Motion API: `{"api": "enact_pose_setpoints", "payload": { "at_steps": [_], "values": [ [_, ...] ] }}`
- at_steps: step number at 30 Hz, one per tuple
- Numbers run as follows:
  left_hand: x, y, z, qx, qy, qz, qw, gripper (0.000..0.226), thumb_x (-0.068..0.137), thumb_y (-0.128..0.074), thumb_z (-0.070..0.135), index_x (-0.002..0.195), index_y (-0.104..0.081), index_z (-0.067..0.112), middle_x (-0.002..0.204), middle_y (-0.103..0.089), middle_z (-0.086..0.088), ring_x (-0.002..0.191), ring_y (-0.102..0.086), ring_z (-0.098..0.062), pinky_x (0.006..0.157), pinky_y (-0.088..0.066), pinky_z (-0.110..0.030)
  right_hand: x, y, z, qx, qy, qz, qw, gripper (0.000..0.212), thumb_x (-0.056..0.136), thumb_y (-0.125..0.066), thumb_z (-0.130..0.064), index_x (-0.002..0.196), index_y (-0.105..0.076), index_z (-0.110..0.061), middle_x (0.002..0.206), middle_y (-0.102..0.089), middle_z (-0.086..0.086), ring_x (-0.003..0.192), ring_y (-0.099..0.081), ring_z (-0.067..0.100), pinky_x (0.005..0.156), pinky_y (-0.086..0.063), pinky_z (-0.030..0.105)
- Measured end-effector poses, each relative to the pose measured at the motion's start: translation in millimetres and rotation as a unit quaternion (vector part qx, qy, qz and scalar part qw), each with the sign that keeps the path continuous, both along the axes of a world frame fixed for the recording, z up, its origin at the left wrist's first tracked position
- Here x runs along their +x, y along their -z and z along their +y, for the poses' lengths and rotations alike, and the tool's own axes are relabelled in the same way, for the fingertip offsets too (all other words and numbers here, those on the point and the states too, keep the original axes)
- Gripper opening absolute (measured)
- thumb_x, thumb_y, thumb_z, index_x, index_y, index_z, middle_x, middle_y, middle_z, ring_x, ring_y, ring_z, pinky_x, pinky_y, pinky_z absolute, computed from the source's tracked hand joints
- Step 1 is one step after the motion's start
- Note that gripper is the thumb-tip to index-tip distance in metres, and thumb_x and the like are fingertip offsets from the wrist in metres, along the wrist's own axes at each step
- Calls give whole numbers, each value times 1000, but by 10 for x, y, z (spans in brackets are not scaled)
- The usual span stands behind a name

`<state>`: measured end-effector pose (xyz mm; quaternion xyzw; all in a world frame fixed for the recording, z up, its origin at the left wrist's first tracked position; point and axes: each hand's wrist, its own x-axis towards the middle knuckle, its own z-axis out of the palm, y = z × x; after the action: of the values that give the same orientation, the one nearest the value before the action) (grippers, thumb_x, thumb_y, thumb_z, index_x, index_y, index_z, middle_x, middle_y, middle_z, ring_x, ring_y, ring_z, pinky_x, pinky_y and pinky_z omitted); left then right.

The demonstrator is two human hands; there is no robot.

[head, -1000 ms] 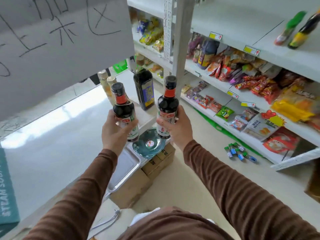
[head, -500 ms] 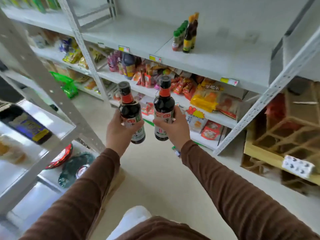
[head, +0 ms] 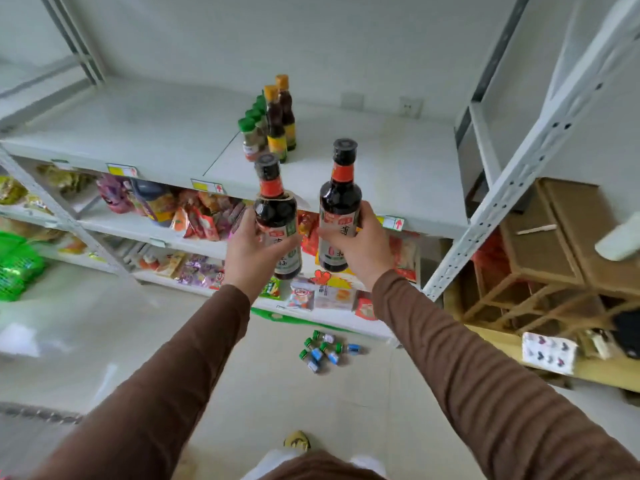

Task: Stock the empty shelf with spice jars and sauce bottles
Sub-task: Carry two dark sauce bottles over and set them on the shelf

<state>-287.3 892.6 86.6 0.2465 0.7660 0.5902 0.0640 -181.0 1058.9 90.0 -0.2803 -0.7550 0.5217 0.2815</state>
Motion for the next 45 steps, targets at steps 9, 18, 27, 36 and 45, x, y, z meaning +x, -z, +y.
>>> {"api": "enact_pose_setpoints", "payload": {
  "at_steps": [9, 18, 27, 36, 45],
  "values": [
    [-909, -147, 1293, 9, 3, -6, 1000, 50, 68, -83, 45, 110, -56, 46, 103, -68, 31, 93, -64, 12, 74, -48, -14, -1099, -69, 1313, -2, 20, -7, 1000, 49, 65, -85, -47, 102, -54, -36, 87, -67, -30, 82, -61, -18, 71, -48, 20],
    [-1529, 10, 2195, 4, -49, -15, 999, 60, 68, -84, 44, 121, -56, 39, 108, -69, 28, 98, -64, 11, 81, -49, -18, -2060, 112, 2206, -6, -43, -23, 999, 53, 68, -88, -39, 107, -55, -27, 99, -71, -14, 95, -69, 13, 89, -57, 41],
    [-1815, 113, 2442, -10, -84, -14, 996, 60, 71, -85, 42, 122, -54, 39, 107, -67, 35, 98, -62, 15, 78, -47, -14, -2476, 257, 2430, -12, -73, -19, 997, 51, 69, -86, -40, 106, -53, -29, 94, -69, -19, 93, -68, 9, 87, -57, 39],
    [-1869, 282, 2435, -40, -74, -13, 996, 58, 73, -83, 40, 115, -46, 54, 116, -67, 22, 106, -63, 5, 92, -52, -29, -2439, 448, 2434, -5, -86, -23, 996, 65, 72, -86, -32, 125, -48, -26, 114, -68, -11, 100, -67, 11, 87, -54, 31],
    [-1820, 419, 2377, -79, -71, -54, 993, 59, 76, -83, 34, 107, -44, 65, 102, -56, 52, 99, -47, 32, 77, -38, -12, -2519, 708, 2419, -7, -70, -86, 994, 56, 75, -83, -23, 119, -49, -20, 114, -70, -4, 100, -66, 19, 80, -48, 28]
  ]
}}
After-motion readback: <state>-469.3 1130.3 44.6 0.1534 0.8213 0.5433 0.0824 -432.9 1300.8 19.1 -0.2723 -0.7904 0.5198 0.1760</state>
